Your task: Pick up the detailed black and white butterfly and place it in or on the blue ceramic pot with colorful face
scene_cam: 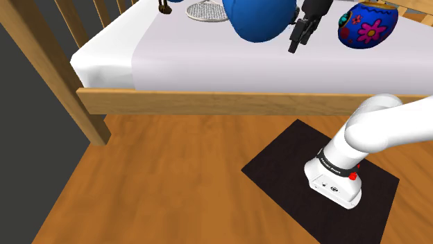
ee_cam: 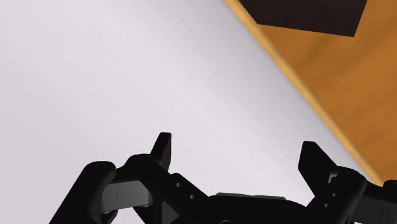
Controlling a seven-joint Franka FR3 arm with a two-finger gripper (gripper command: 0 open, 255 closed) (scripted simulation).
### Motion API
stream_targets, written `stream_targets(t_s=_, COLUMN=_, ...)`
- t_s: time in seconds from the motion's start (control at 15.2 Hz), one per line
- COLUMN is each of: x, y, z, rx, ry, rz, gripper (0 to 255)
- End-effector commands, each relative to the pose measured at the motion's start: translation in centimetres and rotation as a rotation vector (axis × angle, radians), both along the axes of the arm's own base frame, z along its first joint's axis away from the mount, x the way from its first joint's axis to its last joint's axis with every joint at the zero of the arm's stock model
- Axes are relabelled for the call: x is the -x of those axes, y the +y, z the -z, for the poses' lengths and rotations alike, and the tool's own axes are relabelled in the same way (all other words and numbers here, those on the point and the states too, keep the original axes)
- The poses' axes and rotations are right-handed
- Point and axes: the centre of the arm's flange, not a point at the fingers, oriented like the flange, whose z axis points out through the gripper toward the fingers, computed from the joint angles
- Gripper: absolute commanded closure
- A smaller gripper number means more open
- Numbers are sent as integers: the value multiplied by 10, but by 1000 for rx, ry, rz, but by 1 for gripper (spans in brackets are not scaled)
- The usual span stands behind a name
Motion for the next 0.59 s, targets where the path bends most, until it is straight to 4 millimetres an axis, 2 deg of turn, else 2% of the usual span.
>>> stream_targets(t_s=0.0, x=0, y=0, z=0, rx=0, ry=0, rz=0, gripper=0)
stream_targets(t_s=0.53, x=-18, y=-88, z=-2, rx=90, ry=-113, rz=-126, gripper=0)
